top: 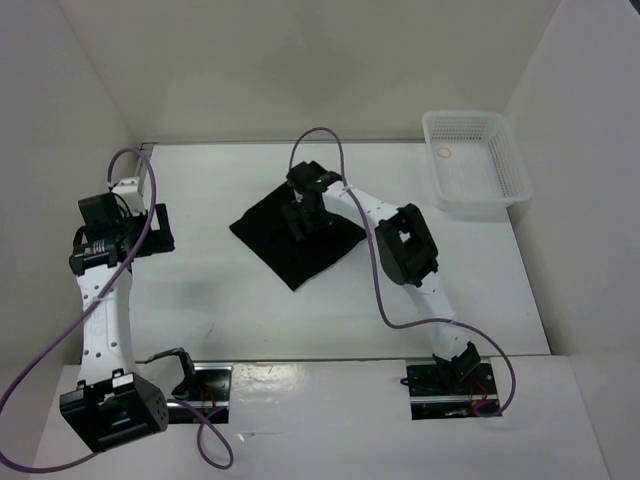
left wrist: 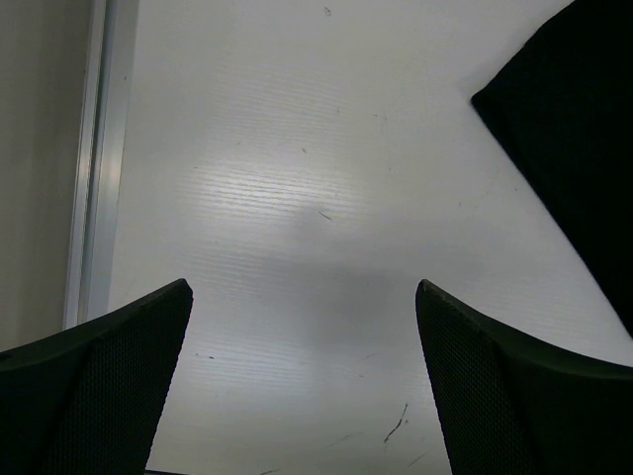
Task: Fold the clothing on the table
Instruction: Flatten the skirt out
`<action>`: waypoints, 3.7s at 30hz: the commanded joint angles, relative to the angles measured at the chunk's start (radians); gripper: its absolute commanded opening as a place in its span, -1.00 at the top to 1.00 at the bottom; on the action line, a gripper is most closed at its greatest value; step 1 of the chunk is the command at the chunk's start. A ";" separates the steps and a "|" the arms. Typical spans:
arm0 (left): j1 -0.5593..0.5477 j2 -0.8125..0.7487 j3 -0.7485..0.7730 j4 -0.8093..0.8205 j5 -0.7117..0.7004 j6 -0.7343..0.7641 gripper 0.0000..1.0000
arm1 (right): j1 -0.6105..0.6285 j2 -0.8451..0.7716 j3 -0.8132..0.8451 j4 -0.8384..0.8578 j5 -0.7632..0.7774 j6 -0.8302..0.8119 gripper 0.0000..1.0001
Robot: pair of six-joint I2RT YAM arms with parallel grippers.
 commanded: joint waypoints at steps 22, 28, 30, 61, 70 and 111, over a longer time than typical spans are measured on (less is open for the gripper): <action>0.006 -0.004 -0.001 0.016 0.074 0.011 -0.99 | -0.191 -0.460 -0.252 -0.035 -0.151 -0.231 -0.99; 0.006 -0.004 -0.010 0.016 0.092 0.021 -0.99 | -0.168 -0.478 -0.373 -0.123 -0.141 -0.408 -0.99; 0.006 -0.013 -0.010 0.016 0.092 0.021 -0.99 | -0.142 -0.478 -0.440 -0.123 -0.087 -0.436 -0.99; 0.006 -0.022 -0.010 0.016 0.102 0.030 -0.99 | 0.026 -0.070 -0.134 -0.321 -0.532 -0.489 -0.99; 0.006 -0.011 -0.010 0.016 0.112 0.039 -0.99 | 0.134 -0.052 0.012 -0.351 -0.626 -0.510 -0.99; -0.373 1.125 0.653 0.321 0.488 -0.038 -0.68 | -0.442 -0.579 -0.344 -0.221 -0.330 -0.438 -0.99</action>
